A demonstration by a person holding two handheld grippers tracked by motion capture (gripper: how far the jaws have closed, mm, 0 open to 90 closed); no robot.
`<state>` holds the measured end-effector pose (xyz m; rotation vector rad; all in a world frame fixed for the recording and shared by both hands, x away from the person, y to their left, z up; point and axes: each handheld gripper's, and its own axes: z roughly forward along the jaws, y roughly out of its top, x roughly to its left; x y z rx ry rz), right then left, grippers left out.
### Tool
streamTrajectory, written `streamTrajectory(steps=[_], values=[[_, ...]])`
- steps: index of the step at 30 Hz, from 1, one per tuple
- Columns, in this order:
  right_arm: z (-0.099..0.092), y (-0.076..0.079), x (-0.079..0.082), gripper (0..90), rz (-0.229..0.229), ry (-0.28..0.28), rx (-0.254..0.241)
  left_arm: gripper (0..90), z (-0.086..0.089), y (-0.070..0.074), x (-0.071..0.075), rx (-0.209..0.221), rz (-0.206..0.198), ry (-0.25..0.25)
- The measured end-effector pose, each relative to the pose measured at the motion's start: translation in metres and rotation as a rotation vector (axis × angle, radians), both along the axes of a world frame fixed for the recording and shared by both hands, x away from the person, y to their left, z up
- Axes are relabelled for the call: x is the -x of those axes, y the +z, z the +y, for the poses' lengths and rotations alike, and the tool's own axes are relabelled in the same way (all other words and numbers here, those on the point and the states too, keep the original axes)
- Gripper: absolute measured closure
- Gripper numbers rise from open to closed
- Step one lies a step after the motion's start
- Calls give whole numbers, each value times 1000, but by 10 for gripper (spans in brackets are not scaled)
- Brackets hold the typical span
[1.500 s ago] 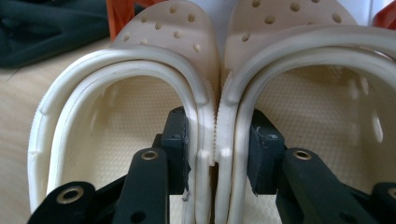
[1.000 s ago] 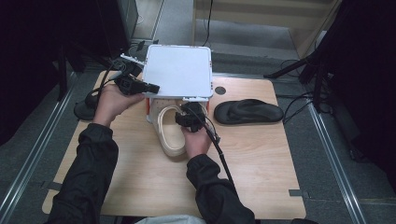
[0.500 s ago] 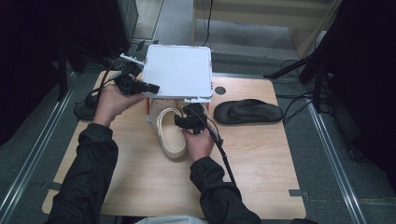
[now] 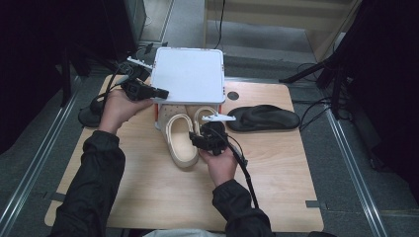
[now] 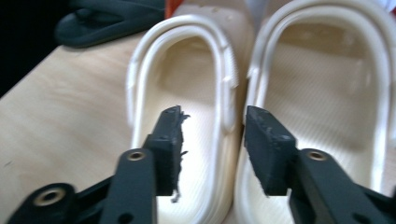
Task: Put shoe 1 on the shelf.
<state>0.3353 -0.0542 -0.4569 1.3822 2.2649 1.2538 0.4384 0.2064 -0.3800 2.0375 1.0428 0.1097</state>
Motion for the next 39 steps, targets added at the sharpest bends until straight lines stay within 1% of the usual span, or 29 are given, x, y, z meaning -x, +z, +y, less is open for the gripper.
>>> streamTrajectory(steps=[5, 6, 7, 8, 9, 10, 12, 17, 20, 22, 23, 24, 25, 26, 28, 33, 37, 39], values=[[-5, -4, 19, 700, -3, 51, -16, 895, 0, 0, 0, 0, 0, -1], [-7, -5, 22, 727, -3, 70, -30, 895, 0, 0, 0, 1, 0, 0], [-8, -7, 26, 771, -9, 76, -33, 895, 0, 0, 0, 2, 0, 0], [-9, -10, 29, 797, -2, 86, -37, 894, 0, 0, 0, 1, 1, -1], [-9, -10, 29, 797, -2, 86, -37, 895, 0, 0, 0, 1, 1, -1], [-11, -15, 36, 854, 21, 110, -49, 894, 0, 0, 0, 1, 0, 0], [-10, -21, 43, 898, 26, 132, -38, 895, 0, 0, 0, 0, -1, 0], [-8, -37, 55, 900, 50, 166, -14, 895, 0, 0, 0, 1, 0, 0], [-8, -45, 57, 900, 71, 176, -14, 895, 0, 0, 0, 2, 0, 0], [-7, -50, 56, 900, 78, 185, -11, 894, 0, 0, 0, 2, 0, 0], [-7, -50, 56, 900, 78, 185, -11, 895, 0, 0, 0, 2, 0, 0], [-5, -53, 53, 900, 89, 189, -5, 895, 0, 0, 1, 2, 0, 0], [-5, -53, 53, 900, 89, 189, -5, 894, 0, 0, 1, 2, 0, 0], [-2, -57, 51, 900, 97, 190, 7, 895, 0, 0, 1, 3, 1, 2], [-1, -58, 50, 900, 101, 192, 7, 895, 0, 0, 0, 3, 0, 0], [1, -59, 46, 900, 108, 194, 6, 894, 0, -1, 1, 8, 2, 2], [6, -56, 44, 900, 103, 187, 16, 894, 0, 0, 1, 6, 1, 3], [9, -53, 43, 900, 101, 188, 13, 894, 0, -1, 1, 6, 1, 3]])
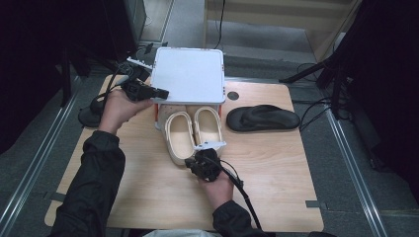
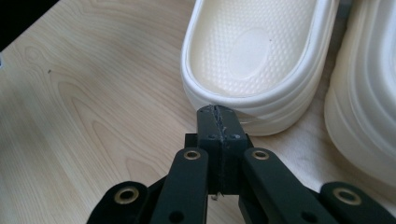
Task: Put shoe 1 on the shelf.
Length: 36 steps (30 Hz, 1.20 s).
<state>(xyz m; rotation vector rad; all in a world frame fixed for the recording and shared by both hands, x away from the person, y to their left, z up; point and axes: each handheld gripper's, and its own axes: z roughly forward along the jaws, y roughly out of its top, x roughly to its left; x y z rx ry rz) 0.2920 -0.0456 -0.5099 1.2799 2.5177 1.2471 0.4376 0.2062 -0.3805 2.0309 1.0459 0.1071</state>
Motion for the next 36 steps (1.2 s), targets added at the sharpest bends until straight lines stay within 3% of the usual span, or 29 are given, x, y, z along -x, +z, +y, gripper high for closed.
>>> streamTrajectory(steps=[12, 20, 24, 35, 36], values=[[18, 10, -13, 900, -14, -7, -19, 897, 0, 0, 0, 1, 1, 1], [35, 11, -32, 900, -24, -20, 20, 897, 0, 0, 0, 3, 3, 3], [44, 11, -41, 900, -30, -42, 36, 897, 0, 0, 0, 1, 2, 3], [58, 10, -65, 900, -66, -86, 17, 897, 0, 0, 0, -1, -1, 2], [60, 10, -69, 900, -83, -102, 40, 897, 0, 0, 0, 2, 0, 2]])
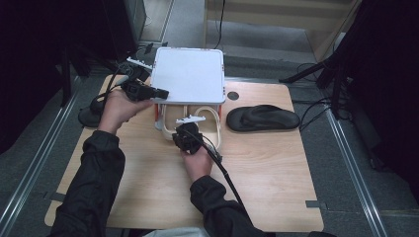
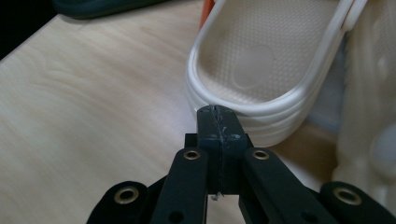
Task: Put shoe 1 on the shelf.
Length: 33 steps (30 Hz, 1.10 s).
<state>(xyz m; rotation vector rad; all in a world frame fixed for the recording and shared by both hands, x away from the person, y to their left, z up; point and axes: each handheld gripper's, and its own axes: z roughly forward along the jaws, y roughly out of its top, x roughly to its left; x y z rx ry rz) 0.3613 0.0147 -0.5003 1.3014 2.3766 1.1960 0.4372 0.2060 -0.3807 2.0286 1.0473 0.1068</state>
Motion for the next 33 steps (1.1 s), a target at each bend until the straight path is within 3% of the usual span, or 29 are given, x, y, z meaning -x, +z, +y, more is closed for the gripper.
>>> streamTrajectory(steps=[4, 12, 20, 23, 30, 33], values=[[2, 1, -8, 900, 1, -19, 3, 897, 0, 0, 0, 0, -2, 0], [12, -3, -24, 900, -48, -52, 20, 897, 1, 0, 0, 2, -2, -3], [12, -3, -30, 900, -32, -52, 23, 897, 2, -1, -1, 9, -3, -3], [5, 3, -23, 900, -7, -31, -35, 897, 2, -1, -1, 9, -1, -3], [-13, 14, 7, 900, -29, 26, -57, 897, 3, -1, -1, 12, 0, -5], [-29, 15, 27, 900, -23, 61, -69, 897, 2, -1, -1, 8, -3, -1]])
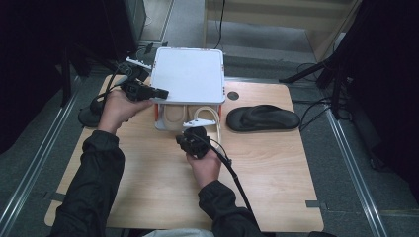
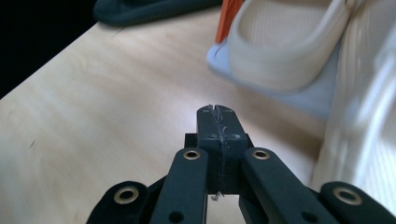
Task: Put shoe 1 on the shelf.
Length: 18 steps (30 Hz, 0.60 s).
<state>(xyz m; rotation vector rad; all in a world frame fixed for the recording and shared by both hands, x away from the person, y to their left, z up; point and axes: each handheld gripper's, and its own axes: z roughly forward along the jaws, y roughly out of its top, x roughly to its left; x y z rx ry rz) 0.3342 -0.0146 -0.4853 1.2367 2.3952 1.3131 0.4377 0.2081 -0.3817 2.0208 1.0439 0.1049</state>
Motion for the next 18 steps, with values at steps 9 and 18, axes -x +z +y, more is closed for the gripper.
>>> streamTrajectory(steps=[9, 18], values=[[-40, -12, 32, 900, 47, 24, -25, 897, 1, 0, 0, 7, 2, 3], [-80, -22, 40, 900, 79, -40, -19, 896, 1, 0, 0, 8, 3, 4]])
